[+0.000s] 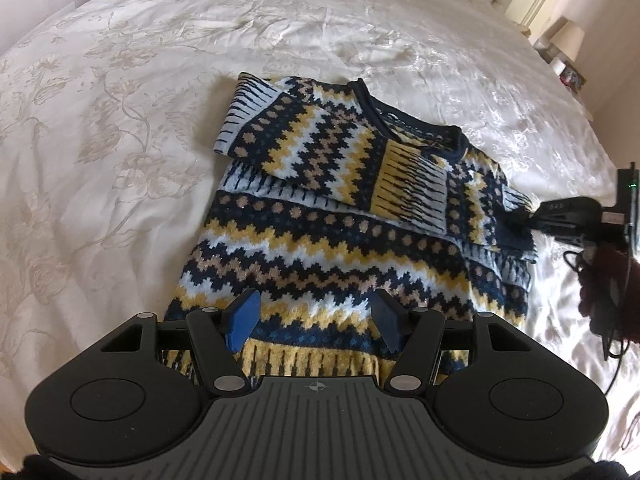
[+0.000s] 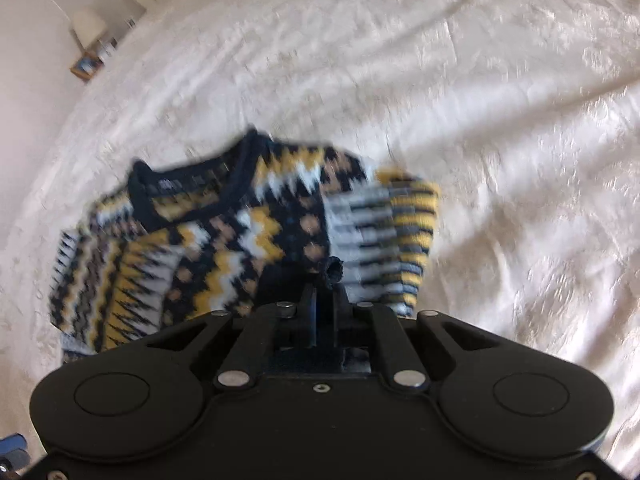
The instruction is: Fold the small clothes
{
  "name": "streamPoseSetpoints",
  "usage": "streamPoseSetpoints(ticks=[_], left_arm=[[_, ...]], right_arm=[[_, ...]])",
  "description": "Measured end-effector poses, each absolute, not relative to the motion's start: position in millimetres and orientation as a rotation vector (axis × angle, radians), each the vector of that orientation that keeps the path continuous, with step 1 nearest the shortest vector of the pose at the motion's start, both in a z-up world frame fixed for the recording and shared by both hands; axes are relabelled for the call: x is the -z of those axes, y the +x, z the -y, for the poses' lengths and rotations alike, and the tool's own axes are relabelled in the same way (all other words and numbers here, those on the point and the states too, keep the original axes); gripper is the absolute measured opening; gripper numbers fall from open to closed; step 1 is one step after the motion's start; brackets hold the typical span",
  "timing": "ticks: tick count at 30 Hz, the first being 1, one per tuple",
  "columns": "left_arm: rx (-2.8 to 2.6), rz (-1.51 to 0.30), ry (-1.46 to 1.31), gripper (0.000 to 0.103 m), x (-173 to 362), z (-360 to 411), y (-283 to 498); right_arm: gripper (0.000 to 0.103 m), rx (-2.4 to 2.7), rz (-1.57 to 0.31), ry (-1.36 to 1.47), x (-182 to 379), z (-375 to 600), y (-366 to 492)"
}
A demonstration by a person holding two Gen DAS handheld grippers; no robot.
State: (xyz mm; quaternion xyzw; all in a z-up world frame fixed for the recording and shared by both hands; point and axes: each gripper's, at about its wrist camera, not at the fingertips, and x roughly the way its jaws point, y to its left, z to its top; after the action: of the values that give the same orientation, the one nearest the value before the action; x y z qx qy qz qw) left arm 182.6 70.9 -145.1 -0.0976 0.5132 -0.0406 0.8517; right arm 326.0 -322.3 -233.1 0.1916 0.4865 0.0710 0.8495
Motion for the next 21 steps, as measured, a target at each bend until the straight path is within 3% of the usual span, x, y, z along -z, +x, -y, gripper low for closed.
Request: streamPoseSetpoints(ticks=[7,10,12,13,17,21], left_arm=[[0.077,-1.083,-0.192,0.059,146,-66,185],[0.077,-1.086,-0.185,0.059,144,-64,185],[0.070,-1.079,-0.178,0.059,140,-63,182],[0.067,-1.075,-0.173,0.061,139,-63,180],[0.052,-1.078,-0.161,0.070,136,-65,171],[0.033,-1.079,-0.157,0.071,135,-67,162]], right_arm=[[0.015,-0.118,-0.979,0.292,216,327,338],[0.028,-0.112,-1.014,0.288,226,327,345],[0.062,-0.097,-1.011,0.328,227,332,343],[0.069,-0.096,-0.998,0.343,226,334,338],[0.076,-0.117,-0.968,0.358,218,338,319],[0.086,-0.149,-0.971,0.374,214,339,290]])
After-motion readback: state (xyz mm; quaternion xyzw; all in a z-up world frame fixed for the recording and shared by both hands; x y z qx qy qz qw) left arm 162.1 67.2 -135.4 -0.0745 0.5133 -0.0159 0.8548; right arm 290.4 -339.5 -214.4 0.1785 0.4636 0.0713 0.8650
